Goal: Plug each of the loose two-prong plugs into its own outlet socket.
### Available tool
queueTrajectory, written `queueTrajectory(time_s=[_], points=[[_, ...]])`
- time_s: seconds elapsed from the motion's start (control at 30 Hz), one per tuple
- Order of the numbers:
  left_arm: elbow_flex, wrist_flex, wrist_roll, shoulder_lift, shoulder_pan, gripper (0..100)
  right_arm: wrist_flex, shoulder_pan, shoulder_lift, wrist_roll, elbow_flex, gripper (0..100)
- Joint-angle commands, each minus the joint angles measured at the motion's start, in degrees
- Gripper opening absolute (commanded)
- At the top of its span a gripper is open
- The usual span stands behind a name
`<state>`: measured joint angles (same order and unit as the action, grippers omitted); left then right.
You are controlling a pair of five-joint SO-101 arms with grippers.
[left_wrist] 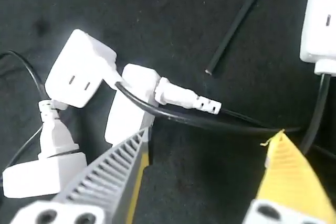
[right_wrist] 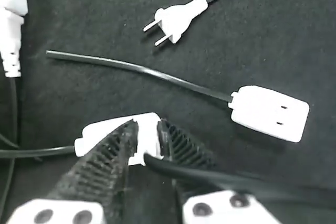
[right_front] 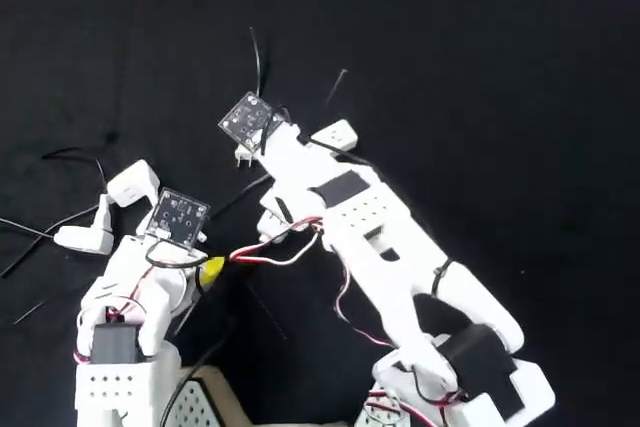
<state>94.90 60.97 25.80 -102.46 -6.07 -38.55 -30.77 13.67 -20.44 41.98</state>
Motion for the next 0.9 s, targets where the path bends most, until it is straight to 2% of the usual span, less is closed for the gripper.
queueTrajectory(time_s=[0.0,0.13,0.33,0.73,0.87], points=[[-0.4,-1.1,0.4,-0.2,-0.5,34,2.0,0.9,0.2,-0.5,0.4,1.1],[-0.4,-1.3,0.4,-0.2,-0.5,34,2.5,1.4,0.2,-0.5,1.9,1.1],[-0.5,-1.1,0.4,-0.2,-0.6,34,9.1,2.2,0.2,-0.5,6.9,1.1],[-0.5,-1.2,0.4,-0.2,-0.7,34,-0.7,2.1,0.7,2.5,3.6,1.1],[-0.5,-1.3,0.4,-0.2,-0.9,34,-0.4,2.1,0.2,2.5,4.3,1.1]])
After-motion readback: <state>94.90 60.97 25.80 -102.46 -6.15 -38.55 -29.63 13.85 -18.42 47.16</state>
